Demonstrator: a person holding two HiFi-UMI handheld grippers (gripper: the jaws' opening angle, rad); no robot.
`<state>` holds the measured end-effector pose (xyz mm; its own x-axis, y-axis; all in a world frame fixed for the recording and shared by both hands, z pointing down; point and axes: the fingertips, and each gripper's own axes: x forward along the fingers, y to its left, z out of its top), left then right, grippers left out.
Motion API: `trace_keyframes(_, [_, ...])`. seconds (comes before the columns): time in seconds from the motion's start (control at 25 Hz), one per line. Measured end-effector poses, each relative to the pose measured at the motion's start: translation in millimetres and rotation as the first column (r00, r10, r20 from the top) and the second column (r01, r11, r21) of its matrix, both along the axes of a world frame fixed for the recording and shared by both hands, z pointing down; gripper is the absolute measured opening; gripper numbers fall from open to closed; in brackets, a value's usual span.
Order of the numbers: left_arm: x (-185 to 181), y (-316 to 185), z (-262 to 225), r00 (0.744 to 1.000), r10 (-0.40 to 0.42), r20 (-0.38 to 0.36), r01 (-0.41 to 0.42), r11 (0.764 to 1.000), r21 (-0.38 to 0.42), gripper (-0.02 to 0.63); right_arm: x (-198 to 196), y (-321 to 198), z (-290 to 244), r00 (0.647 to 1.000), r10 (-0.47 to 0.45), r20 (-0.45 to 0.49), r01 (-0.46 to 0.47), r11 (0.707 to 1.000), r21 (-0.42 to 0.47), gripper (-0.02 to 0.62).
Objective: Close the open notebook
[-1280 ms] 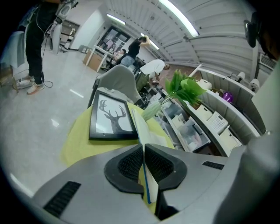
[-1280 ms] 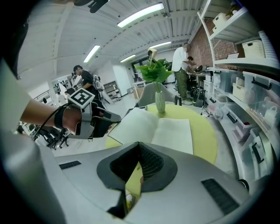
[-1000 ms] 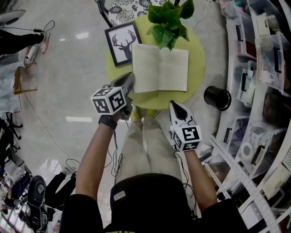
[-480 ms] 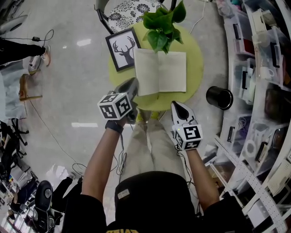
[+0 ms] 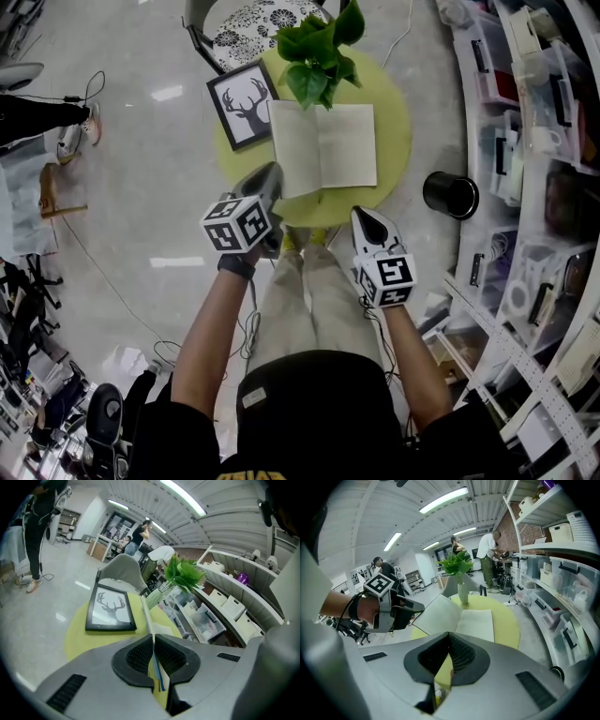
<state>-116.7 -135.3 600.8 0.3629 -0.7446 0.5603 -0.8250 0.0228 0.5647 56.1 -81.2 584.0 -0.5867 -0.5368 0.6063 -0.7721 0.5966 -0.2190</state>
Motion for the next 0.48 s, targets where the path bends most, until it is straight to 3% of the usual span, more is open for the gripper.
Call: trace_keyframes(0.48, [14.5,-4.5,-2.1,1.0,0.022,0.0,-0.022,1.0,0.006,0.032,18.1,4.0,4.5,0.999,0.033,-0.011,-0.033,0.999,-0.004,0.0])
